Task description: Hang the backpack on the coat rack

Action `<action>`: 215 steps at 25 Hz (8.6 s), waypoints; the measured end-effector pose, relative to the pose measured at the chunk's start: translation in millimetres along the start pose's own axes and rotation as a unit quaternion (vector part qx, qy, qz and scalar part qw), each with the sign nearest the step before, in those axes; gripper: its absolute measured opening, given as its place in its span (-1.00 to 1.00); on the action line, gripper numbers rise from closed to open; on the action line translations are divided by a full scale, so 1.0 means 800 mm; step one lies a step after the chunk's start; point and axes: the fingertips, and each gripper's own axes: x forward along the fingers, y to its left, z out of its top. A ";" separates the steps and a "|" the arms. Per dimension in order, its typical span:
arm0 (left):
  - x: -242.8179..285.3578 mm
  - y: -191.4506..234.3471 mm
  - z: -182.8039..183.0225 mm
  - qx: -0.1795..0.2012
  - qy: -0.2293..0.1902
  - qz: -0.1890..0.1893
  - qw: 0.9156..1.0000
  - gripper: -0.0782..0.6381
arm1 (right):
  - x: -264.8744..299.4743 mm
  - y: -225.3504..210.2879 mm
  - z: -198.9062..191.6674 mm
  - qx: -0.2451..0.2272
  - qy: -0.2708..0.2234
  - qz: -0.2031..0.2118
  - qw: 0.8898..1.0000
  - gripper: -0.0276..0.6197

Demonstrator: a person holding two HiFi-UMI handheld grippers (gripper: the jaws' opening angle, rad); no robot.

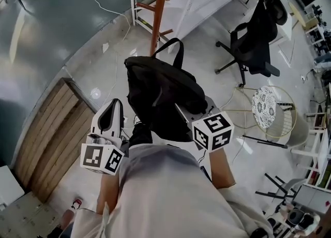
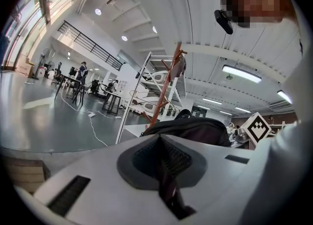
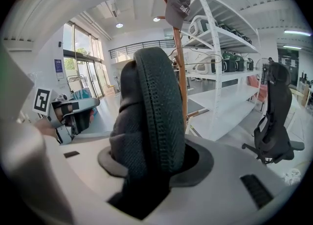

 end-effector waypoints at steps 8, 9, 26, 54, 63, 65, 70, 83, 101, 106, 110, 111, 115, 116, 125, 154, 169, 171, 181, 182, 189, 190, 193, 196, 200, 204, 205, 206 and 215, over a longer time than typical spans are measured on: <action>0.032 0.059 0.021 -0.012 -0.002 -0.016 1.000 -0.76 | 0.056 0.015 0.039 0.005 0.006 -0.002 1.000 -0.33; 0.036 0.066 0.024 -0.013 -0.003 -0.018 1.000 -0.76 | 0.063 0.017 0.044 0.005 0.006 -0.003 1.000 -0.33; 0.074 0.164 0.038 -0.026 0.010 -0.028 0.999 -0.76 | 0.156 0.025 0.111 0.017 0.000 -0.018 1.000 -0.33; 0.108 0.176 0.048 -0.040 0.002 -0.020 0.999 -0.76 | 0.247 -0.015 0.173 0.074 -0.018 -0.003 0.997 -0.32; 0.128 0.167 0.039 -0.048 0.018 -0.023 0.998 -0.76 | 0.270 -0.036 0.174 0.089 -0.008 0.000 0.996 -0.31; 0.133 0.165 0.038 -0.049 0.023 -0.024 0.998 -0.76 | 0.274 -0.039 0.175 0.089 -0.006 0.000 0.996 -0.31; 0.140 0.166 0.035 -0.049 0.029 -0.025 0.998 -0.76 | 0.284 -0.045 0.173 0.096 -0.004 0.001 0.995 -0.30; 0.142 0.168 0.030 -0.050 0.038 -0.022 0.998 -0.76 | 0.301 -0.056 0.163 0.129 0.004 0.005 0.992 -0.30; 0.144 0.162 0.029 -0.050 0.042 -0.021 0.998 -0.76 | 0.307 -0.072 0.137 0.153 0.018 -0.008 0.988 -0.29; 0.139 0.160 0.027 -0.048 0.042 -0.018 0.998 -0.76 | 0.307 -0.076 0.124 0.164 0.022 -0.014 0.986 -0.29; 0.135 0.159 0.026 -0.047 0.044 -0.017 0.998 -0.76 | 0.310 -0.079 0.117 0.173 0.025 -0.015 0.985 -0.29; 0.134 0.159 0.025 -0.047 0.045 -0.018 0.998 -0.76 | 0.311 -0.080 0.115 0.175 0.026 -0.015 0.984 -0.29; 0.132 0.158 0.023 -0.051 0.045 -0.018 0.998 -0.76 | 0.316 -0.081 0.107 0.182 0.031 -0.016 0.983 -0.29; 0.131 0.158 0.022 -0.050 0.045 -0.017 0.998 -0.76 | 0.317 -0.080 0.105 0.183 0.032 -0.016 0.982 -0.29; 0.121 0.157 0.020 -0.041 0.046 -0.009 0.998 -0.76 | 0.325 -0.078 0.088 0.191 0.042 -0.018 0.981 -0.29; 0.115 0.152 0.001 -0.061 0.061 -0.012 0.996 -0.76 | 0.355 -0.104 0.052 0.189 0.048 -0.042 0.980 -0.23; 0.122 0.145 -0.001 -0.062 0.067 -0.033 0.995 -0.76 | 0.371 -0.110 0.040 0.164 0.074 -0.052 0.982 -0.07; 0.120 0.147 0.000 -0.061 0.067 -0.032 0.995 -0.76 | 0.374 -0.109 0.040 0.158 0.077 -0.055 0.983 -0.05; 0.104 0.155 -0.009 -0.063 0.062 -0.032 0.996 -0.76 | 0.381 -0.109 0.034 0.137 0.095 -0.071 0.983 0.05; 0.102 0.156 -0.009 -0.063 0.062 -0.031 0.996 -0.76 | 0.382 -0.106 0.034 0.137 0.095 -0.069 0.984 0.05; 0.094 0.155 -0.009 -0.064 0.064 -0.030 0.995 -0.76 | 0.375 -0.099 0.032 0.146 0.093 -0.052 0.984 0.14; 0.094 0.155 -0.009 -0.064 0.064 -0.031 0.995 -0.76 | 0.373 -0.099 0.031 0.143 0.094 -0.053 0.984 0.14; 0.092 0.152 -0.009 -0.063 0.065 -0.034 0.995 -0.76 | 0.367 -0.096 0.030 0.143 0.093 -0.049 0.984 0.14; 0.093 0.146 -0.010 -0.062 0.069 -0.041 0.995 -0.76 | 0.360 -0.093 0.028 0.154 0.092 -0.041 0.983 0.14; 0.092 0.143 -0.014 -0.061 0.068 -0.050 0.995 -0.76 | 0.352 -0.091 0.024 0.152 0.093 -0.042 0.983 0.14; 0.093 0.139 -0.015 -0.060 0.070 -0.053 0.994 -0.76 | 0.341 -0.087 0.021 0.150 0.090 -0.039 0.984 0.14; 0.093 0.138 -0.015 -0.060 0.071 -0.054 0.994 -0.76 | 0.338 -0.087 0.021 0.150 0.089 -0.040 0.984 0.13; 0.093 0.137 -0.015 -0.059 0.072 -0.055 0.994 -0.76 | 0.334 -0.086 0.022 0.150 0.087 -0.040 0.984 0.13; 0.096 0.123 -0.019 -0.057 0.082 -0.069 0.993 -0.76 | 0.297 -0.082 0.018 0.171 0.073 -0.026 0.982 0.04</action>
